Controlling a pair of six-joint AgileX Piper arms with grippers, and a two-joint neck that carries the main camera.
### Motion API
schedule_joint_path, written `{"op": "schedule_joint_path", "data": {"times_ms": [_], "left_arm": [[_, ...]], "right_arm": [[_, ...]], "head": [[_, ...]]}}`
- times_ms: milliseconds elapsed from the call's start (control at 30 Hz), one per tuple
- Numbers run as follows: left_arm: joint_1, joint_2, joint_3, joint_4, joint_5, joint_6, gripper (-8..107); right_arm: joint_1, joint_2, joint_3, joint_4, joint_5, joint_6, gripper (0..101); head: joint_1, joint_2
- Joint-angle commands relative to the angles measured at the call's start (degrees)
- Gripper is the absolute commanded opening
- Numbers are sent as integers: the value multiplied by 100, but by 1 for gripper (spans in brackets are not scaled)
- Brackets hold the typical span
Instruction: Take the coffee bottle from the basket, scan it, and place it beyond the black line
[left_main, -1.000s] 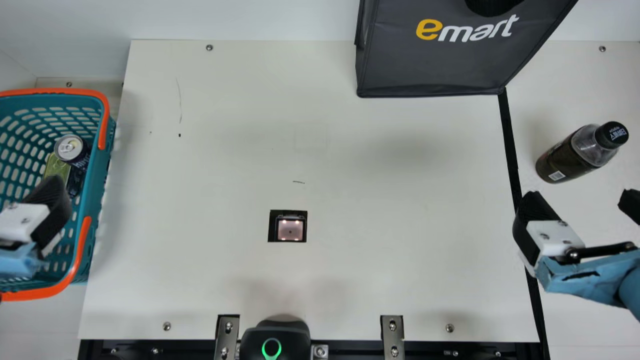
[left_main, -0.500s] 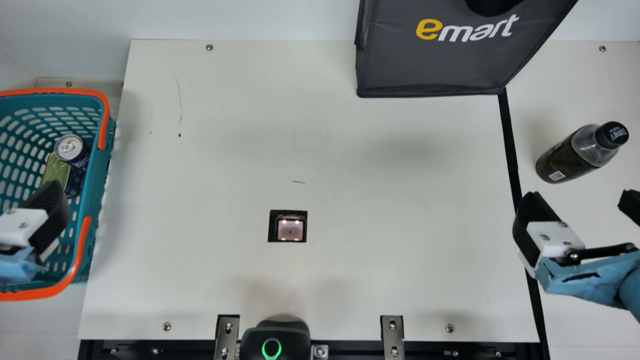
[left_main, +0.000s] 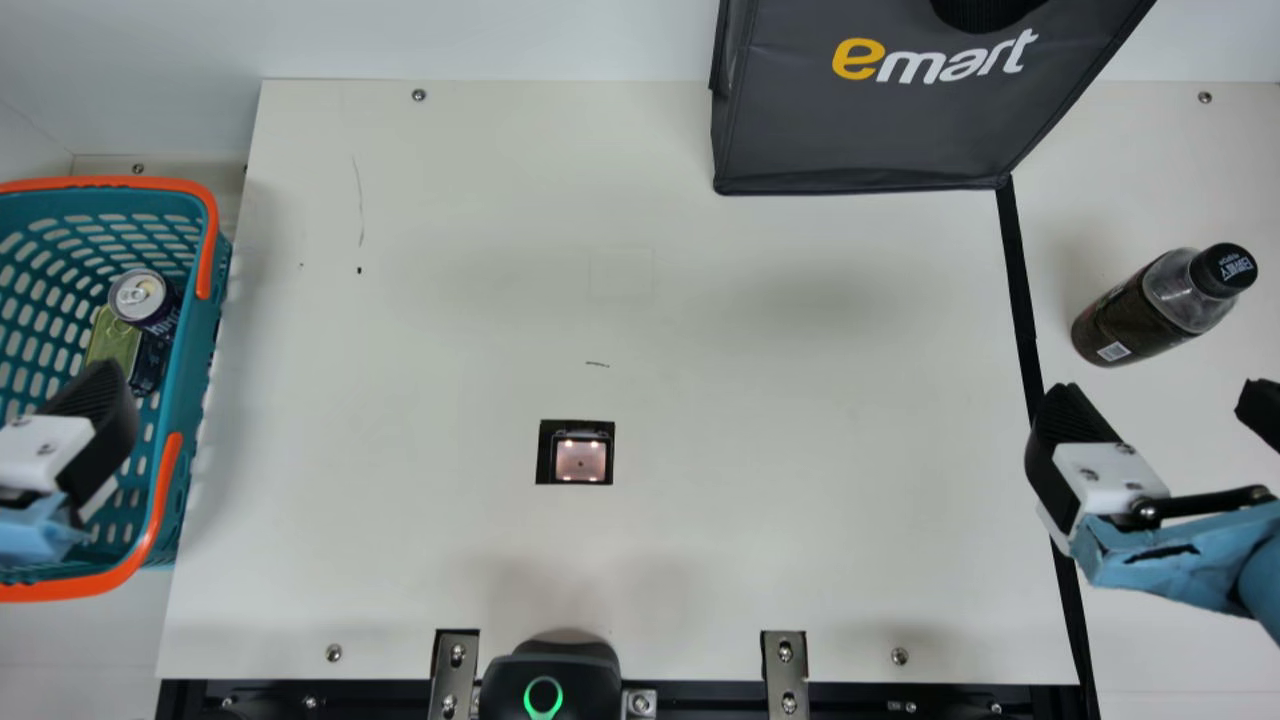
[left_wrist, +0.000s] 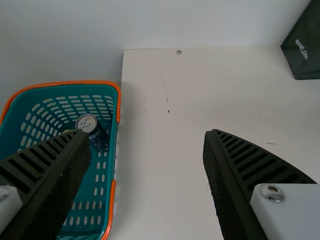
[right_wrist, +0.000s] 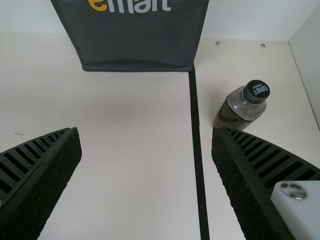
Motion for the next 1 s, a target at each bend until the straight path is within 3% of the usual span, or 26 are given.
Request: {"op": "schedule_joint_path", "data": {"times_ms": [0,967], "left_arm": [[0,0,0,0,0,0,90],[0,0,0,0,0,0,90]], "right_arm": [[0,0,0,0,0,0,91],[0,0,0,0,0,0,91]], "head": [[-96,9],[-96,9]]}}
